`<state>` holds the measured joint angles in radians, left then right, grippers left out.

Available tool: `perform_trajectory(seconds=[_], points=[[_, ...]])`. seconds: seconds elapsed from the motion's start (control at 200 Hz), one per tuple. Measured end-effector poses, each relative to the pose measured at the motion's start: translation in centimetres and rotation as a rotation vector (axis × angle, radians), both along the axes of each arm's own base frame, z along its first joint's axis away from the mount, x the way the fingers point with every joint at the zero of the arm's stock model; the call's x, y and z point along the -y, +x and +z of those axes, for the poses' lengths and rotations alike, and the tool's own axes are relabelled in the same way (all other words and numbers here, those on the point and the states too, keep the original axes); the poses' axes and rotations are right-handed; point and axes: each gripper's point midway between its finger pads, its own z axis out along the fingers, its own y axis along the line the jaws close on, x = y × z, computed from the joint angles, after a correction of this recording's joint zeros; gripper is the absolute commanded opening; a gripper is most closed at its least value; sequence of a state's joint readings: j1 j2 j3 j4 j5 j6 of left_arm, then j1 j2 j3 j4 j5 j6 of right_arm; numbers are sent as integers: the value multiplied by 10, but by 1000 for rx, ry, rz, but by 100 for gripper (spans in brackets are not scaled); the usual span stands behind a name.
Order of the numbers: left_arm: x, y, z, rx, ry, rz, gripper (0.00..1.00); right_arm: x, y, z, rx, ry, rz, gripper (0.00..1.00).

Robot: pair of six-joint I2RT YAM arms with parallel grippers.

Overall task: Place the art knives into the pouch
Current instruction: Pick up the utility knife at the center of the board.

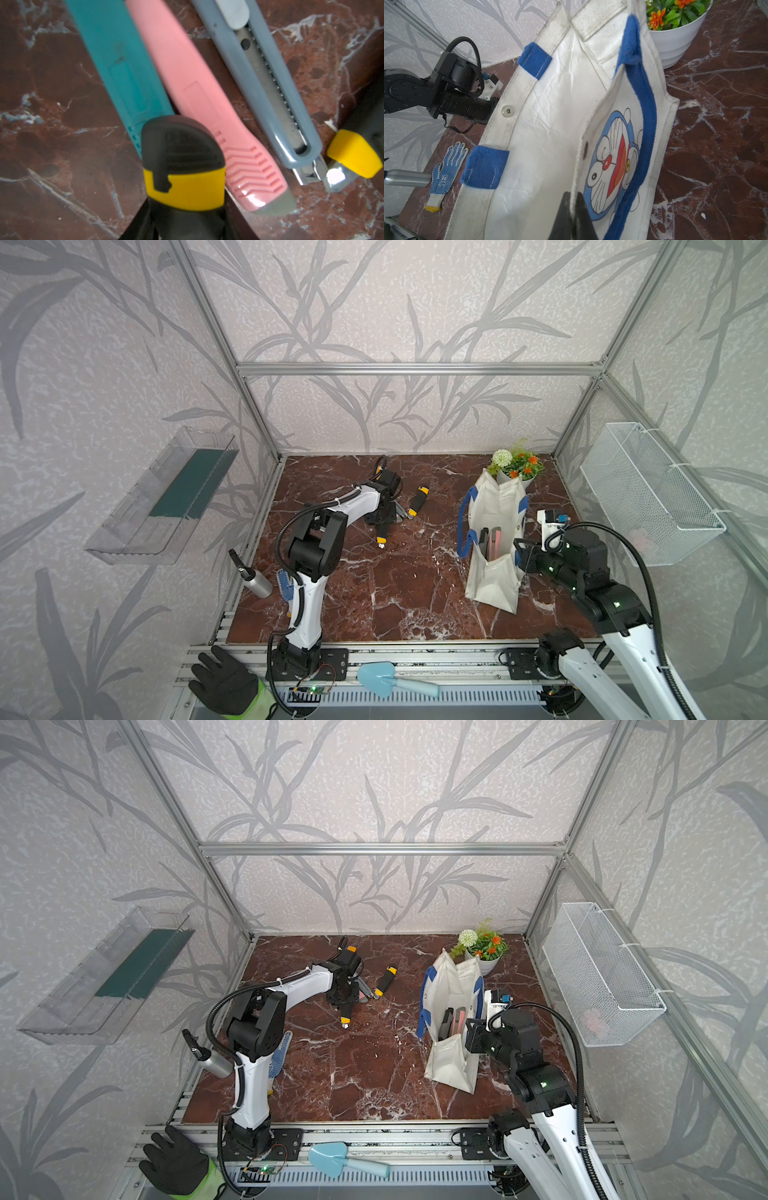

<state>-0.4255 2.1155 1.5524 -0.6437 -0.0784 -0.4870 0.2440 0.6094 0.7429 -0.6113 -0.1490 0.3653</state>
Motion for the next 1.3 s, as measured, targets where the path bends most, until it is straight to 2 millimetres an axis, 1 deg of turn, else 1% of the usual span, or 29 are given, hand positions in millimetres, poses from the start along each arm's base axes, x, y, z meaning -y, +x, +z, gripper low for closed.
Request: perform_trajectory(seconds=[0.21, 0.42, 0.47, 0.55, 0.63, 0.825, 1.035, 1.095, 1.14, 1.2, 1.3], points=[[2, -2, 0, 3, 25, -12, 31, -1, 2, -2, -11, -2, 0, 0], [4, -5, 0, 2, 31, -32, 30, -1, 3, -3, -13, -3, 3, 0], [4, -9, 1, 2, 31, -37, 30, -2, 3, -3, -14, -3, 6, 0], [6, -16, 7, 6, 26, -48, 28, -3, 3, -2, -10, -7, 14, 0], [10, -19, 21, 26, 9, -59, 28, -4, 3, 0, -6, -6, 25, 0], [24, -20, 66, 113, -57, -83, 28, -13, 4, 2, -3, 16, 72, 0], [41, -28, 94, 153, -120, -119, 26, -26, 8, 11, -11, 49, 129, 0], [47, -32, 105, 167, -124, -138, 26, -31, 9, 12, -12, 65, 152, 0], [56, -35, 118, 185, -132, -159, 26, -33, 10, 14, -8, 76, 166, 0], [74, -36, 140, 223, -156, -197, 26, -37, 10, 16, -4, 90, 181, 0], [106, -35, 186, 309, -222, -258, 26, -40, 11, 20, 3, 108, 195, 0]])
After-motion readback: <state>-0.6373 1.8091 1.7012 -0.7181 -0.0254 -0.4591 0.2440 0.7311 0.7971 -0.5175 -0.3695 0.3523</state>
